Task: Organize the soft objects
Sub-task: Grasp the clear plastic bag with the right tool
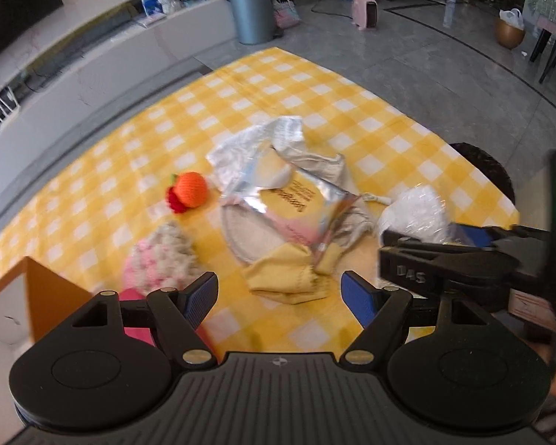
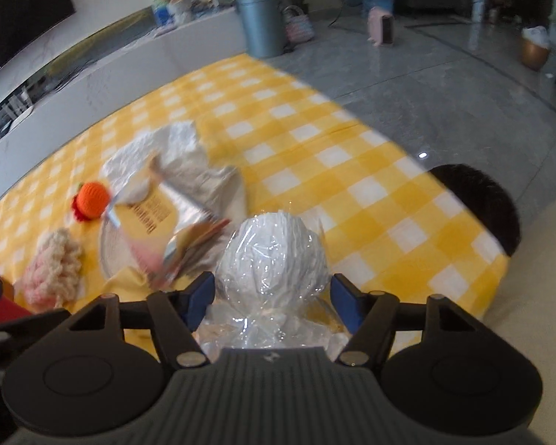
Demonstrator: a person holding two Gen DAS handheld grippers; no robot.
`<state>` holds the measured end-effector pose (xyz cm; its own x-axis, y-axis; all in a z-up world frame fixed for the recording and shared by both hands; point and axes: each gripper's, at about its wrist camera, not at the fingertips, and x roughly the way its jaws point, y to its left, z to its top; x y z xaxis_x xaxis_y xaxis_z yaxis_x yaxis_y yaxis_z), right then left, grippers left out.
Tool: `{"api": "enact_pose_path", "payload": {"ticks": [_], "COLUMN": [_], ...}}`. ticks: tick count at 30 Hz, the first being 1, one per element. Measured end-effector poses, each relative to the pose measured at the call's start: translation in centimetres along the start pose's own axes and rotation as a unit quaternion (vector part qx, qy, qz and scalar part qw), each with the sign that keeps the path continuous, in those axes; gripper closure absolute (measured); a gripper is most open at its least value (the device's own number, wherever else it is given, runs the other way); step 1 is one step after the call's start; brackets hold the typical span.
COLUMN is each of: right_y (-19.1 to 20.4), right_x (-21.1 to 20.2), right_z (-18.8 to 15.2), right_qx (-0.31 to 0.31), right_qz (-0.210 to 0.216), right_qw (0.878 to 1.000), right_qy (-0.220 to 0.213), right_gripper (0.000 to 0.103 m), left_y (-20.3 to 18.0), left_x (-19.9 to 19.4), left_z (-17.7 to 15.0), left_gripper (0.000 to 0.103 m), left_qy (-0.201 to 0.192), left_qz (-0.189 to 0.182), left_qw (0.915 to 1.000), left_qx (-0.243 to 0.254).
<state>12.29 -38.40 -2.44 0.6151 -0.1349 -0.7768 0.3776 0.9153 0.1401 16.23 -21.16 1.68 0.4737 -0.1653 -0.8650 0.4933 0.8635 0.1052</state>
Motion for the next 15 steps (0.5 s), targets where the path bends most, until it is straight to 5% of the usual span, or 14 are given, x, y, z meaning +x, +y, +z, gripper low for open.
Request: {"api": "enact_pose_path", "payload": {"ticks": [7, 15], "right_y": [-2.5, -2.2], "right_x": [-0.8, -1.0], "right_z": [0.3, 0.1], "right_qx": [0.059, 0.053], "right_qz": [0.002, 0.021], "right_qw": [0.998, 0.998], "right_qy": [-0.019, -0.023], "right_gripper": [0.035, 0.035], "left_y": [-0.7, -0.3], "left_x": [5.1, 8.9], "left_z": [1.0, 1.8], "left_gripper": [0.016, 0.016], "left_qy": [0.085, 0.111], "left_qz": [-0.003, 0.004], "left_qw": [0.9963, 0.9934], "left_qx": [-0.016, -0.029]}}
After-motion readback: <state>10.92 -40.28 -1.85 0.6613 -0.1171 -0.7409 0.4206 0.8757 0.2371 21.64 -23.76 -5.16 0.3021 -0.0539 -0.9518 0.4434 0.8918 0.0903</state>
